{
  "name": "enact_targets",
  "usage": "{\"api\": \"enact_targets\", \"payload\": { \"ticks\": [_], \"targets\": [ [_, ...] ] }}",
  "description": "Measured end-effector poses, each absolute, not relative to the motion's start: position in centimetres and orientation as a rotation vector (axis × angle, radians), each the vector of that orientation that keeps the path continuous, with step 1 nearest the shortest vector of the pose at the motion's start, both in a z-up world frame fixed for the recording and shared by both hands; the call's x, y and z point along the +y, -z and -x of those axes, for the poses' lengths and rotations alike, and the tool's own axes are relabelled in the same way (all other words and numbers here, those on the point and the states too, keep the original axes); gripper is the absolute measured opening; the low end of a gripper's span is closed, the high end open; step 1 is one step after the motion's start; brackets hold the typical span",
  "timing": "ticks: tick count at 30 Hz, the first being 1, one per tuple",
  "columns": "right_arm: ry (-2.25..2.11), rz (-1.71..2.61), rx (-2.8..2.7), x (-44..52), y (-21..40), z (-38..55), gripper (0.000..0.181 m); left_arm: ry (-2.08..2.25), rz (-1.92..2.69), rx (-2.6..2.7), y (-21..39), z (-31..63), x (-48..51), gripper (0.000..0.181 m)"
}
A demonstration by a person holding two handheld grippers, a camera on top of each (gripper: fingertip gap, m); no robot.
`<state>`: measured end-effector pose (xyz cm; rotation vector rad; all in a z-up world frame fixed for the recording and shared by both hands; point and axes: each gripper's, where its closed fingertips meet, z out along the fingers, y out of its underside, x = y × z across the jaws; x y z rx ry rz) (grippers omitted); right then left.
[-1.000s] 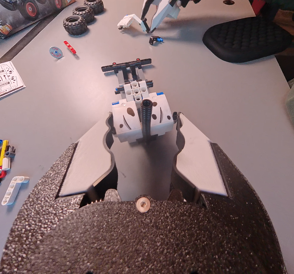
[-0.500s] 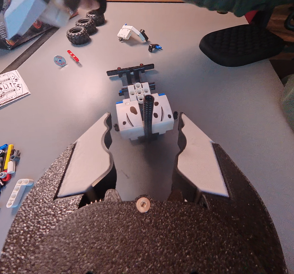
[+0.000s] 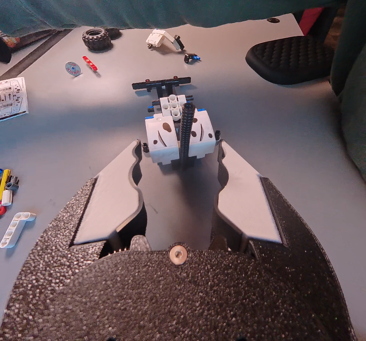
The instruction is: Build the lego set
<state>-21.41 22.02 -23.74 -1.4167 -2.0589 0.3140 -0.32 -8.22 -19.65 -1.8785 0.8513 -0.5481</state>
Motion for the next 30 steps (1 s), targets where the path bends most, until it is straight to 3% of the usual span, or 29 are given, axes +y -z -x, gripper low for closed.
{"api": "enact_targets", "payload": {
  "ticks": [4,8,15,17,19,21,23,27,30],
  "targets": [
    [-0.347,1.270,-2.022,19.5,19.8,18.4,0.008,0.539,1.881,0.843,19.7,0.4,-8.2,0.077],
    [-0.342,1.319,-1.967,16.1,14.3,9.2,0.008,0.513,1.903,0.832,19.9,0.3,-8.0,0.078],
    [-0.250,1.777,-2.004,12.3,21.2,-9.5,0.008,0.464,1.935,0.822,20.5,-0.1,-7.4,0.081],
    [-0.269,1.803,-1.949,11.7,23.2,-10.7,0.009,0.419,1.986,0.816,21.3,-0.1,-7.0,0.093],
    [-0.283,1.781,-1.864,11.5,23.8,-10.6,0.012,0.408,2.012,0.790,21.5,-0.4,-6.5,0.091],
    [-0.298,1.766,-1.783,11.2,23.3,-10.8,0.032,0.427,2.045,0.730,21.5,-0.5,-6.1,0.085],
    [-0.342,1.734,-1.658,10.5,21.4,-11.0,0.040,0.495,2.093,0.654,21.4,-0.5,-5.9,0.084],
    [-0.673,1.594,-1.364,5.0,16.0,-10.1,0.034,0.658,2.137,0.413,20.8,0.3,-4.8,0.083],
    [-0.905,1.591,-1.129,0.1,14.7,-8.0,0.018,0.742,2.139,0.272,20.4,0.5,-4.1,0.083]
  ]
}}
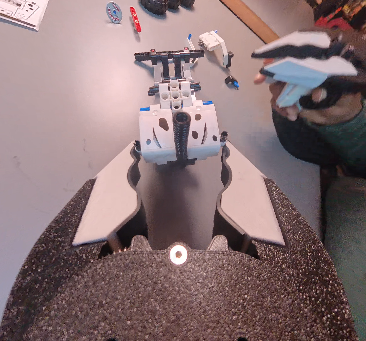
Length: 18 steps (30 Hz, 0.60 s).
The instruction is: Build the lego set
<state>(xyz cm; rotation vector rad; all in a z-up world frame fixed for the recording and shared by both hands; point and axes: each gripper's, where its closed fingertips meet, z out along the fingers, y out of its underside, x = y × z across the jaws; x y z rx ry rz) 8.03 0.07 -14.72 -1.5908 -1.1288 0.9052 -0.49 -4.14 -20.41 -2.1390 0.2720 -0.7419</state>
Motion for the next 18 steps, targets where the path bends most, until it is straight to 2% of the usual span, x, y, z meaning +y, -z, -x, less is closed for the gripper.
{"api": "enact_targets", "payload": {
  "ticks": [2,8,18],
  "targets": [
    [-0.964,1.672,-1.028,-1.7,15.4,-6.4,0.010,0.792,2.123,0.216,20.0,0.2,-3.9,0.074],
    [-0.935,1.703,-0.983,-2.4,16.1,-2.5,0.000,0.788,2.131,0.188,20.1,0.0,-4.1,0.075],
    [-1.049,1.701,-1.099,-3.3,16.8,-0.5,0.000,0.967,2.103,0.131,19.6,0.6,-4.5,0.074]
  ]
}}
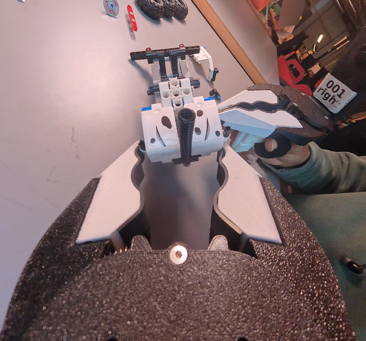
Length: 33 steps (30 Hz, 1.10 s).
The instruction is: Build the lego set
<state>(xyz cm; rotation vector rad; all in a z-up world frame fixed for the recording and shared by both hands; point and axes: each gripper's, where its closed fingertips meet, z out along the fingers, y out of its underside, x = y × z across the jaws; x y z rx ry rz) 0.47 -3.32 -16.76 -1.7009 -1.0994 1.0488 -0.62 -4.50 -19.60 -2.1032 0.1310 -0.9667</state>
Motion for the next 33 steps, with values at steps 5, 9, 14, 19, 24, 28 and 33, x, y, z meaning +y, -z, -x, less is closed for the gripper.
{"api": "enact_targets", "payload": {
  "ticks": [5,9,14,19,24,28,33],
  "targets": [
    [-1.045,1.703,-1.109,-2.3,16.9,-0.2,0.000,1.061,2.088,0.091,19.3,0.9,-4.6,0.074],
    [-1.046,1.722,-1.099,-1.2,17.2,-0.3,0.000,1.111,2.075,0.060,19.2,1.1,-4.8,0.074],
    [-1.014,1.722,-1.091,0.3,17.1,-0.6,0.001,1.163,2.068,0.026,19.1,1.3,-4.9,0.074],
    [-1.014,1.720,-1.091,0.8,17.1,-0.6,0.000,1.194,2.061,0.005,19.1,1.4,-4.9,0.075],
    [-1.030,1.717,-1.088,0.7,16.9,-0.6,0.000,1.223,2.050,-0.017,19.0,1.7,-4.9,0.074],
    [-1.033,1.690,-1.127,-0.4,16.9,0.0,0.000,1.233,2.047,-0.022,19.0,1.8,-5.0,0.074],
    [-1.051,1.639,-1.202,-2.7,16.9,1.1,0.000,1.231,2.053,-0.018,19.1,1.6,-5.0,0.074]
  ]
}}
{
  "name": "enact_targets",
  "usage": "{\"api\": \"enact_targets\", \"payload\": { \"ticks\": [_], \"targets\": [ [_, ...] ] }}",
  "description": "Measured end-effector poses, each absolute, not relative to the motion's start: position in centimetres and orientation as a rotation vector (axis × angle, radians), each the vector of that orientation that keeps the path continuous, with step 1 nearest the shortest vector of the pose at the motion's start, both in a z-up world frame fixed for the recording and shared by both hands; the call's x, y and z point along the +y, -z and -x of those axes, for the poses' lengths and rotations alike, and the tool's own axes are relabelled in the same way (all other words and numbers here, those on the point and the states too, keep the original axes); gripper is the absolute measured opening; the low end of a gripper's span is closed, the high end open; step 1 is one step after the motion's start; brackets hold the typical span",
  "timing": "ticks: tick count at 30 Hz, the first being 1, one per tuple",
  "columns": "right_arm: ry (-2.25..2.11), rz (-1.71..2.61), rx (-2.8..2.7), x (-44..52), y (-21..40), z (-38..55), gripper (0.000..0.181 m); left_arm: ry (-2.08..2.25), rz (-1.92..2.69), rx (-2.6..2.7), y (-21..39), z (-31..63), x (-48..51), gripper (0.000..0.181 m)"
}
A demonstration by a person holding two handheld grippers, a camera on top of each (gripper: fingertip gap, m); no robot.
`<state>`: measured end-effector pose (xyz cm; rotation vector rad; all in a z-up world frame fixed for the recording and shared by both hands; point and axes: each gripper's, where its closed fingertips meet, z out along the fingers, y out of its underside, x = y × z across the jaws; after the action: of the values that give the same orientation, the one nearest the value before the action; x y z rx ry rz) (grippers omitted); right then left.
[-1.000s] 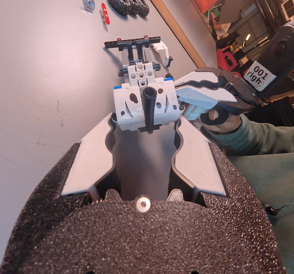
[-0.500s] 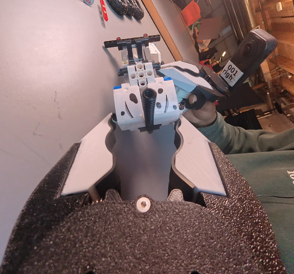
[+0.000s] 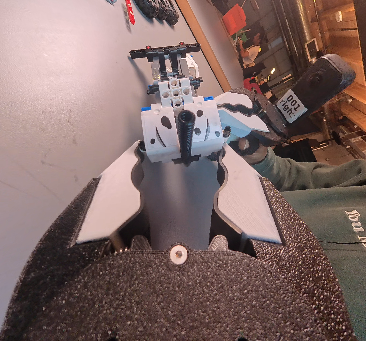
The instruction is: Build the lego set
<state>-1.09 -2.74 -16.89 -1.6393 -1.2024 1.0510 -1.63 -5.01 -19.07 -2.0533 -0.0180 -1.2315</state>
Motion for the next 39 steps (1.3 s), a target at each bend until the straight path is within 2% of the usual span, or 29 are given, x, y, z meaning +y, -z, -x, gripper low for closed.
{"api": "enact_targets", "payload": {
  "ticks": [12,39],
  "targets": [
    [-1.012,1.676,-1.094,0.7,16.7,-0.8,0.000,1.244,2.051,-0.021,19.1,1.6,-5.1,0.074],
    [-0.983,1.693,-1.075,1.4,17.2,-1.4,0.000,1.239,2.037,-0.034,18.9,1.8,-5.0,0.074]
  ]
}}
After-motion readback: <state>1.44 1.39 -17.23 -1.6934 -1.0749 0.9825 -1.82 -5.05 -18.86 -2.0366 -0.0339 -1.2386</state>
